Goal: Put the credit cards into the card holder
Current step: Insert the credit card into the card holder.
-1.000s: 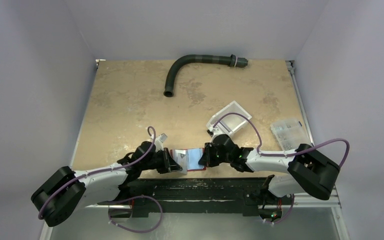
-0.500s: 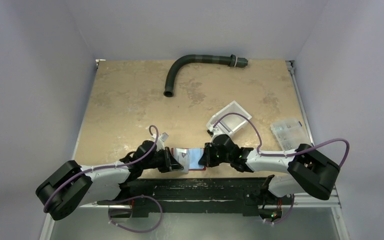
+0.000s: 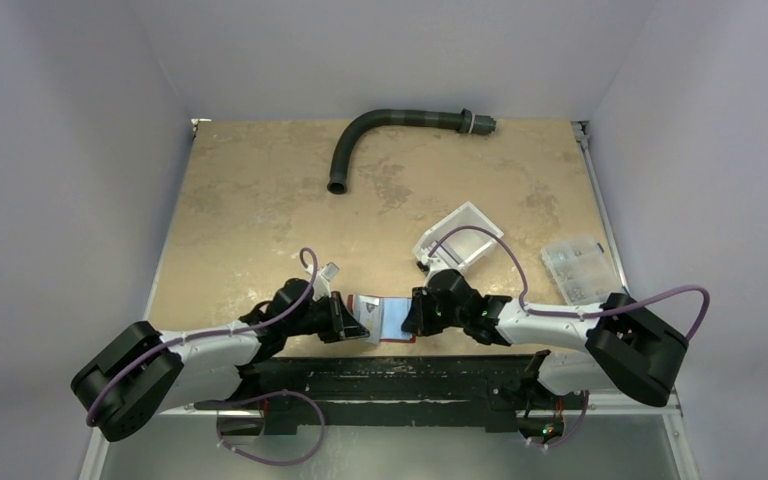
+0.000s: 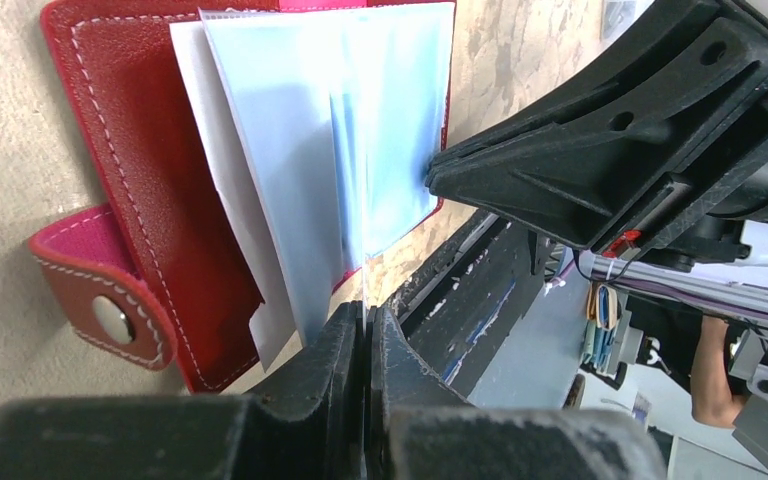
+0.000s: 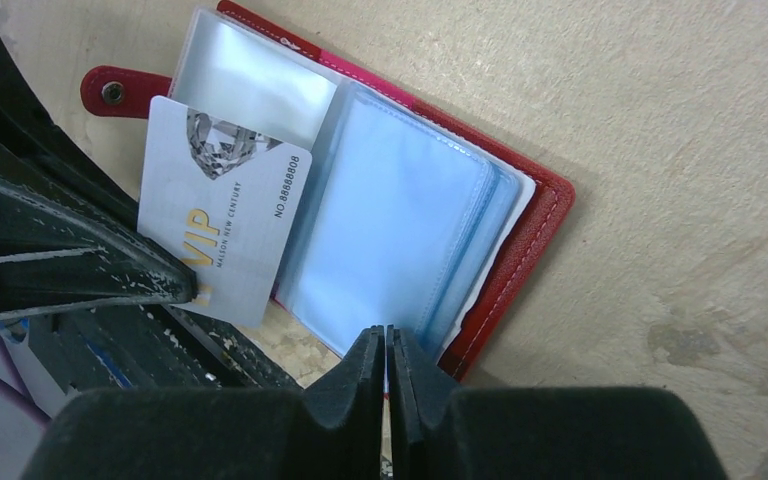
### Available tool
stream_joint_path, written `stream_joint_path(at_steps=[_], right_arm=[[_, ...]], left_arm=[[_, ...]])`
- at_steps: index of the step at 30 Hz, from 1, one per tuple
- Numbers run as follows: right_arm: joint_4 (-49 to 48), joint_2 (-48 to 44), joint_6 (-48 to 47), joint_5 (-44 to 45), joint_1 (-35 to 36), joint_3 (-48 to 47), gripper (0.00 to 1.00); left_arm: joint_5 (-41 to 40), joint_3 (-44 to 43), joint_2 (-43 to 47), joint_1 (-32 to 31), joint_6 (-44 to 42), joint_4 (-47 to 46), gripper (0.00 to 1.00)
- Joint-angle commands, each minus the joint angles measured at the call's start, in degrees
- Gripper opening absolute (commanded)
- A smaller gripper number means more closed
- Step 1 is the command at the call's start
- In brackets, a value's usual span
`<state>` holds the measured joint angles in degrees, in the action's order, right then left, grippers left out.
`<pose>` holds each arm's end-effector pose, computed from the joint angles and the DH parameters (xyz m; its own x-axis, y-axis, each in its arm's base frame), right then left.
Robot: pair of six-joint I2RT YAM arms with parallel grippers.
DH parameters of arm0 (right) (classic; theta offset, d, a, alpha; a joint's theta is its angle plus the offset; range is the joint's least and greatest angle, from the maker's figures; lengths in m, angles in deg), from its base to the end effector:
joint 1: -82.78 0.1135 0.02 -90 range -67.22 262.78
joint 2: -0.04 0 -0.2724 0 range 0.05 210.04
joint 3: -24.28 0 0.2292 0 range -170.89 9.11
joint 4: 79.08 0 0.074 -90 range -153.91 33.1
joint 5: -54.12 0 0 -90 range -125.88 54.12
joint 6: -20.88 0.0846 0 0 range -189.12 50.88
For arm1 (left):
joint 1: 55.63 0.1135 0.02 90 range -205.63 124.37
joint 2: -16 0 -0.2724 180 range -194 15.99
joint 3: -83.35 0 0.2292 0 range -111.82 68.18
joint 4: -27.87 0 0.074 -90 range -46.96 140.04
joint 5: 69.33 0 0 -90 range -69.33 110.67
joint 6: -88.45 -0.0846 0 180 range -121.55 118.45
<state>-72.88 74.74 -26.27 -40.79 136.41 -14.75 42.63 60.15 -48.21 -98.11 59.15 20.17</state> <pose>0.1437 0.2074 0.1369 -0.8615 -0.0271 -0.5071 -0.3467 0.7610 0.5483 0.1275 -0.1597 0.1246 -0.9454 -0.2309 -0.2299 0.0661 0.5549 -0.8293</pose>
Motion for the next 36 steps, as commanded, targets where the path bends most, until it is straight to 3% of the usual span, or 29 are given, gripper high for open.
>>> stream_joint_path(at_steps=[1,11,36], right_arm=[[3.5,-1.4,-1.2,2.1,0.0,0.2,0.14],[3.7,-1.4,-1.8,2.4,0.0,-0.3,0.19],[2.1,0.1,-2.1,1.8,0.0,0.6,0.18]], left_arm=[[1.1,-1.8,1.3,0.2,-1.1,-1.1,0.00],[1.9,-2.0,-2.6,0.2,-0.9,-3.7,0.00],[5.0,-4.8,-11.9,0.8,-2.3,-13.8,0.00]])
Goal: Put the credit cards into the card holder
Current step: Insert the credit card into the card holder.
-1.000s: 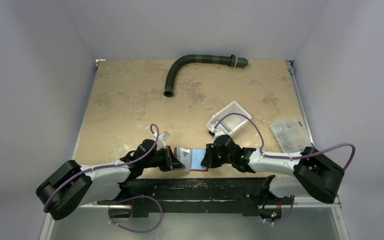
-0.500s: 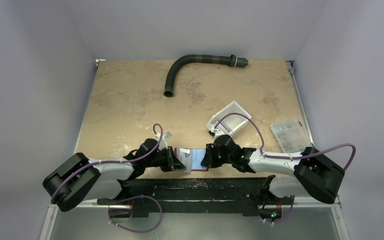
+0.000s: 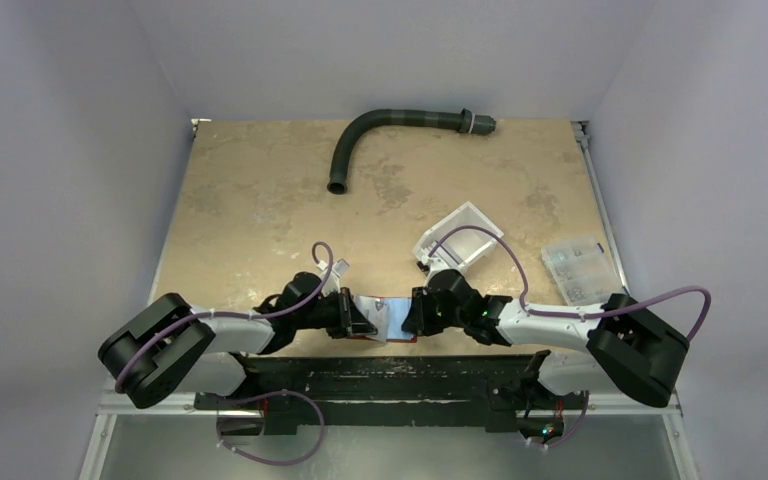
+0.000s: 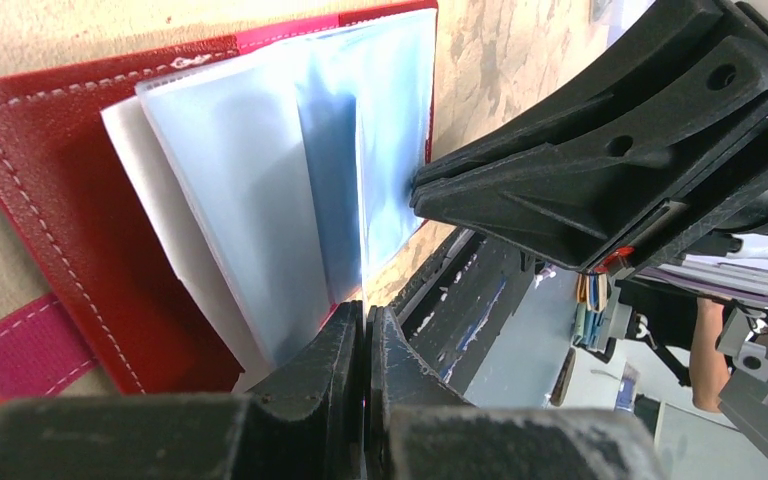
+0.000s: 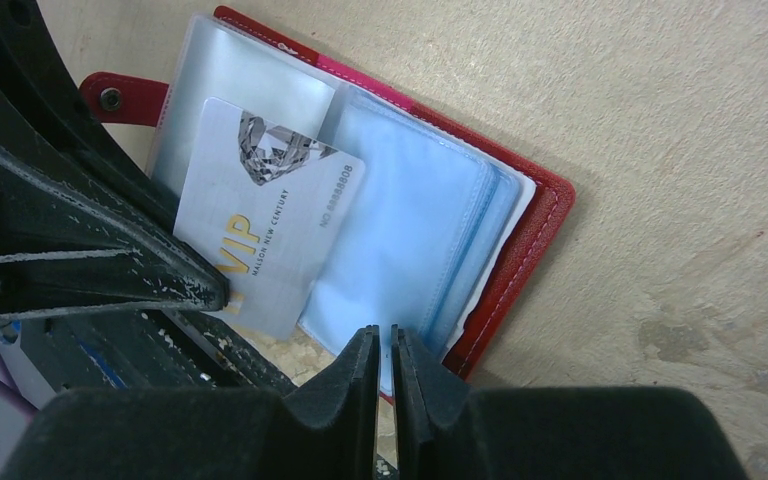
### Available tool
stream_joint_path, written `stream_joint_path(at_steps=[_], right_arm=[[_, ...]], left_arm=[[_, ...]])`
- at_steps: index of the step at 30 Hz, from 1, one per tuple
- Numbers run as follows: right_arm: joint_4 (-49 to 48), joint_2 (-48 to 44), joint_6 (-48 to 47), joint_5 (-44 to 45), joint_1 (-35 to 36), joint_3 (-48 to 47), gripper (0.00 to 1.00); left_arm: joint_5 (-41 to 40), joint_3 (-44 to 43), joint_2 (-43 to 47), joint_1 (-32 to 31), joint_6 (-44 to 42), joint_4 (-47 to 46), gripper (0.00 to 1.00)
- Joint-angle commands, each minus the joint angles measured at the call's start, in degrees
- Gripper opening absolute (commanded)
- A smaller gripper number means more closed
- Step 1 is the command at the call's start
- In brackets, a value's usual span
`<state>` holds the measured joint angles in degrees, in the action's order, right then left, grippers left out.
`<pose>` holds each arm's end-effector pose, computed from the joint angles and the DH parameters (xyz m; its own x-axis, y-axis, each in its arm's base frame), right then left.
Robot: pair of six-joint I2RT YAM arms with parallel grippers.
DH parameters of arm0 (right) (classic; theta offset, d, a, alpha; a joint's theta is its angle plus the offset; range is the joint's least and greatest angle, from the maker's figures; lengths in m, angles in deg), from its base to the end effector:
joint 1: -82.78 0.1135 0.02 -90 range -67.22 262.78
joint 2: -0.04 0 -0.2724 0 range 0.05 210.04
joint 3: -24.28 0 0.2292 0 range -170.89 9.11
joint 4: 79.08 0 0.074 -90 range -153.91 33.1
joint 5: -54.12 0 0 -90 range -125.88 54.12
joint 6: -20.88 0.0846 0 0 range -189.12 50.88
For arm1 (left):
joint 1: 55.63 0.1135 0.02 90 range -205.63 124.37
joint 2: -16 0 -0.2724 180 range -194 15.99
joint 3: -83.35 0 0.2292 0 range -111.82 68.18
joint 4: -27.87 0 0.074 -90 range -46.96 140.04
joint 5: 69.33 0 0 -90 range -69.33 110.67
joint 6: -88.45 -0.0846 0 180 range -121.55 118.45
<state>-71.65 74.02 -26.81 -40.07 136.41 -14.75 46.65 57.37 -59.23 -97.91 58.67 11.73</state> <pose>0.1431 0.2047 0.1373 -0.8577 -0.0325 -0.5131 -0.3485 0.7706 0.5337 0.1422 -0.1794 0.1213 -0.9613 -0.1805 -0.2083 0.0844 0.5267 -0.8459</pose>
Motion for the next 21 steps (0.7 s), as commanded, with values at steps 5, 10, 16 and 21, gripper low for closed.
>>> stream_joint_path(at_steps=[5,10,16,21], right_arm=[[1.2,0.3,-1.5,0.9,0.0,0.5,0.18],[1.2,0.4,-1.6,0.8,0.0,0.4,0.18],[1.0,0.6,-1.7,0.9,0.0,0.5,0.18],[0.3,0.7,-1.6,0.9,0.0,0.9,0.18]], left_arm=[[0.0,-2.2,-1.8,0.9,-1.4,-6.1,0.00],[-1.0,-2.4,-1.9,1.1,-1.8,-5.5,0.00],[-1.6,-4.4,-1.9,1.3,-5.5,-1.3,0.00],[-1.8,-5.9,-1.8,1.4,-8.0,1.1,0.00]])
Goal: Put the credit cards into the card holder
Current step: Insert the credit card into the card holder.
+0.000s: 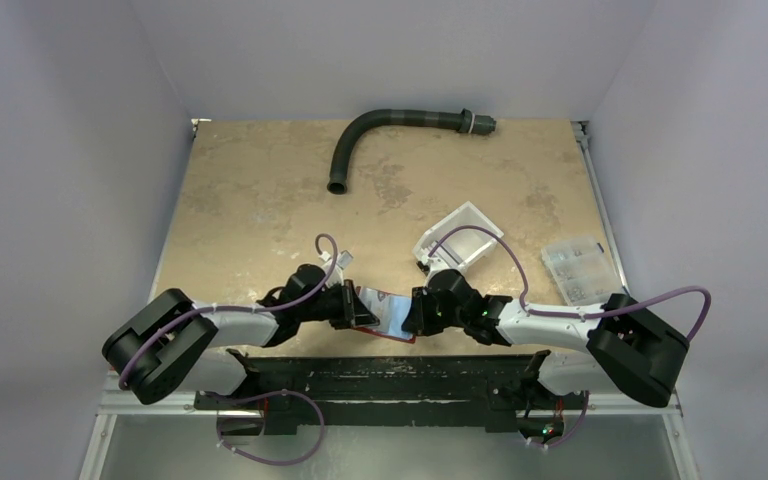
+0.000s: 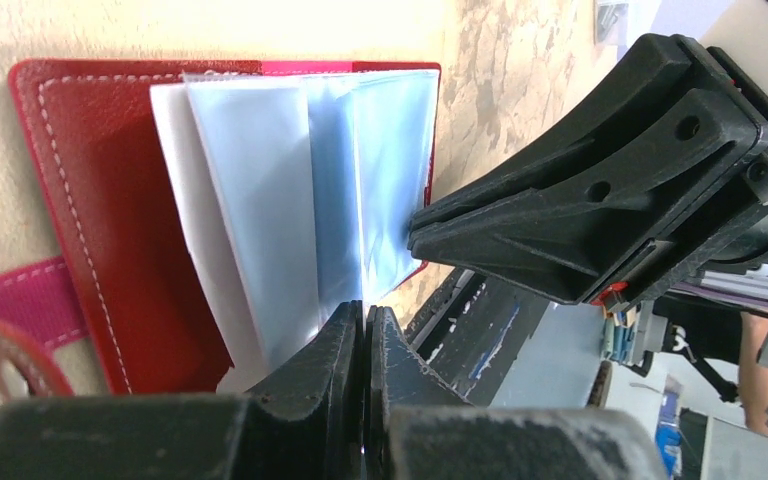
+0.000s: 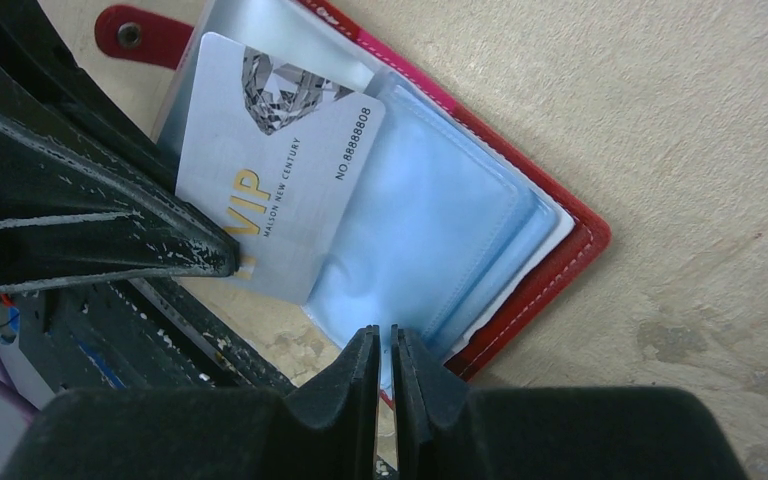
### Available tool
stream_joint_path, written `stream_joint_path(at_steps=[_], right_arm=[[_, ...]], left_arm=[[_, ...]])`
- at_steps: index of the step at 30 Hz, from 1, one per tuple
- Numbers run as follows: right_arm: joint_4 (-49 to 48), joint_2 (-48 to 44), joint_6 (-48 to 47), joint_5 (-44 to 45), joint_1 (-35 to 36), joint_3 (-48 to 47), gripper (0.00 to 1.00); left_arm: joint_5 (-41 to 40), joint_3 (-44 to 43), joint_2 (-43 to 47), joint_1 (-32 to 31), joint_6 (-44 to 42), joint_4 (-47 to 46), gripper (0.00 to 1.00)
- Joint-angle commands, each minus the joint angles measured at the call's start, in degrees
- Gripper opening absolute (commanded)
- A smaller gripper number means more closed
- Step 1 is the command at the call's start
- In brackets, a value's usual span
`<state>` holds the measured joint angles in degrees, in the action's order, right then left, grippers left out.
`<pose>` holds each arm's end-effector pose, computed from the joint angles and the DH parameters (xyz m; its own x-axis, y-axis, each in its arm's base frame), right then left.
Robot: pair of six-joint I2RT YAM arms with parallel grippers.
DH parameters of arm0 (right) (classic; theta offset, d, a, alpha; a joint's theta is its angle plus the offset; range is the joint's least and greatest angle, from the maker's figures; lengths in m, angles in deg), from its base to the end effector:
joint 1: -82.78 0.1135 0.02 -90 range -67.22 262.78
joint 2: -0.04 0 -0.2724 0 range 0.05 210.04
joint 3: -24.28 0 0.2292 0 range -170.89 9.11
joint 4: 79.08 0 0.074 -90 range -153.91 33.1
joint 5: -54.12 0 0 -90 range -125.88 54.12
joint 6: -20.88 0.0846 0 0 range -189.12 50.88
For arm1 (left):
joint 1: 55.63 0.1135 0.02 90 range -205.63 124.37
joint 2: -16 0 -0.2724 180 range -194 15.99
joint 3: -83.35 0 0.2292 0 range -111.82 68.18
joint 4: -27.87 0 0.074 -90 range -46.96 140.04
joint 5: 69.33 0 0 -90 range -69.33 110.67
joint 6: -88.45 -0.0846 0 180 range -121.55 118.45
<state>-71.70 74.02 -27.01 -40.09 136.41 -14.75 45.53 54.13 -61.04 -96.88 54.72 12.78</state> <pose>0.1431 0.2048 0.1374 -0.8563 -0.0350 -0.5153 -0.3518 0.7699 0.5324 0.1567 -0.1847 0.1276 -0.9444 -0.1755 -0.2781 0.1418 0.5458 -0.8258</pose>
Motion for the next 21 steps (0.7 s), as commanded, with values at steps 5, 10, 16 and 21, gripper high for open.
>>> stream_joint_path(at_steps=[5,10,16,21], right_arm=[[-0.2,1.4,-1.3,1.0,0.0,0.8,0.17],[-0.3,1.6,-1.3,0.6,0.0,0.9,0.17],[-0.2,1.1,-0.8,0.3,0.0,1.2,0.17],[-0.2,1.0,-0.9,0.3,0.0,1.2,0.17]], left_arm=[[0.1,-2.8,-1.5,0.3,-4.8,-0.4,0.00],[-1.7,-3.8,-0.4,0.3,-7.0,3.9,0.00],[-3.1,-5.6,-0.3,0.4,-8.9,8.3,0.00],[-3.0,-5.7,-0.7,0.7,-9.6,8.5,0.00]])
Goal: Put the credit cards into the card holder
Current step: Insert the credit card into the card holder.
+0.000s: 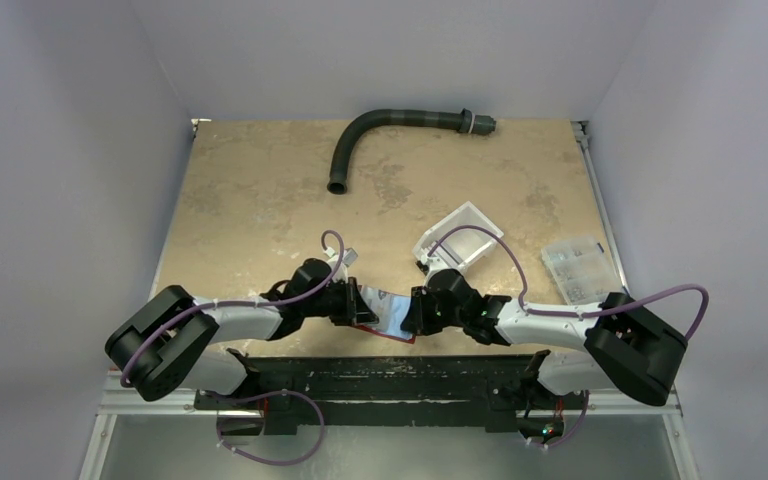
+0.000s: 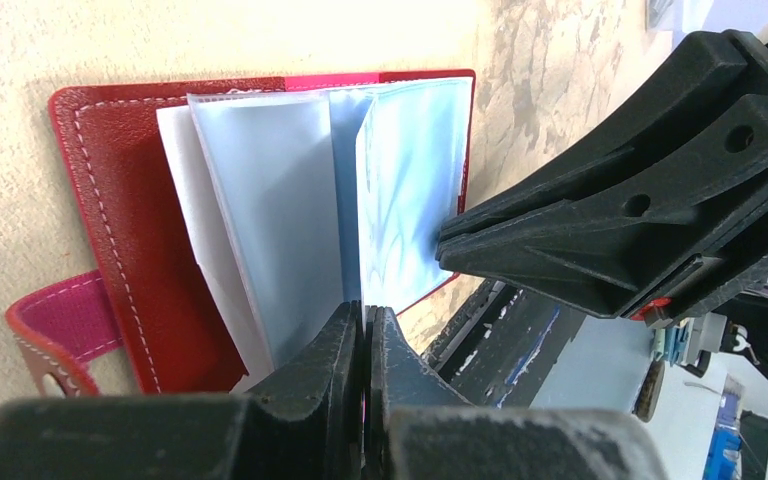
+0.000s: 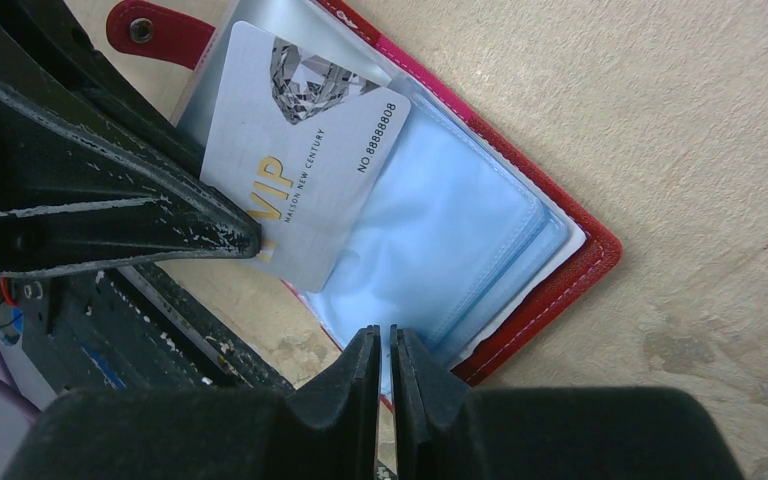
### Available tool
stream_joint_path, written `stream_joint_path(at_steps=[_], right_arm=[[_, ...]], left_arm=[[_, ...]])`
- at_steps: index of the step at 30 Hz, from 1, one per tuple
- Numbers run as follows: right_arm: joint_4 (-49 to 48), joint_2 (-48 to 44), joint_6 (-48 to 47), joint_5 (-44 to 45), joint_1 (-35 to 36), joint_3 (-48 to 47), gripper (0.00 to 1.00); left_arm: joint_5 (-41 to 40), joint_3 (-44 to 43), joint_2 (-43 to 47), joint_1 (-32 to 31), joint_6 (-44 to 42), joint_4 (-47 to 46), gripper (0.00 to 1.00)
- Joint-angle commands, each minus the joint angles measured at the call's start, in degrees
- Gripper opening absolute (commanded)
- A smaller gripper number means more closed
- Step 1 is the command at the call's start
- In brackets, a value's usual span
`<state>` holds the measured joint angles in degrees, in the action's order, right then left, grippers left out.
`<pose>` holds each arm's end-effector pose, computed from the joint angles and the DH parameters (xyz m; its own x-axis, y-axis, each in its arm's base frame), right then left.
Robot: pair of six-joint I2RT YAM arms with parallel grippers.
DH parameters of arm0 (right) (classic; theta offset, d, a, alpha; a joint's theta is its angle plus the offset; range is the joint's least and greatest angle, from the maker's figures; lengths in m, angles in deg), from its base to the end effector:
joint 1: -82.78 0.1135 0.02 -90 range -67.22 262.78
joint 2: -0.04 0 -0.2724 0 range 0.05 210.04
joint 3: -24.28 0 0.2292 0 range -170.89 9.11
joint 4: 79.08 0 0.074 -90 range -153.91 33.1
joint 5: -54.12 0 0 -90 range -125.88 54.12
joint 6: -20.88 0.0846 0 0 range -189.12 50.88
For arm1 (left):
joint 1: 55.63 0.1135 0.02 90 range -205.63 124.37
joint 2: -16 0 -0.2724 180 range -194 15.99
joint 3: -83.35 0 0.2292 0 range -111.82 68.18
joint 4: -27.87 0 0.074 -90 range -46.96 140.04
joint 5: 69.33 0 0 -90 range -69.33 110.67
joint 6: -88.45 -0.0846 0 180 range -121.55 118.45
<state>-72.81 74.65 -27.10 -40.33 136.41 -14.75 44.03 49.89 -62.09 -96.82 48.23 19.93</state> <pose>0.1442 0.2069 0.1371 -0.8542 -0.0345 -0.5187 -0.3570 0.7643 0.5371 0.1649 -0.1889 0.1284 -0.9347 -0.1135 -0.3369 0.2016 0.6113 -0.7653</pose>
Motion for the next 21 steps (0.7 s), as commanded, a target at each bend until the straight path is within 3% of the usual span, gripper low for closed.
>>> stream_joint_path(at_steps=[1,12,21], right_arm=[[0.9,0.3,-0.8,0.5,0.0,1.2,0.17],[0.8,0.1,-0.6,0.5,0.0,1.4,0.17],[0.7,-0.1,-0.4,0.4,0.0,1.4,0.17]], left_arm=[[-1.6,-1.8,0.3,0.8,-3.8,2.3,0.00],[-2.9,-0.5,1.8,2.0,-4.3,2.4,0.00],[3.4,5.6,-2.8,2.0,2.6,-11.7,0.00]])
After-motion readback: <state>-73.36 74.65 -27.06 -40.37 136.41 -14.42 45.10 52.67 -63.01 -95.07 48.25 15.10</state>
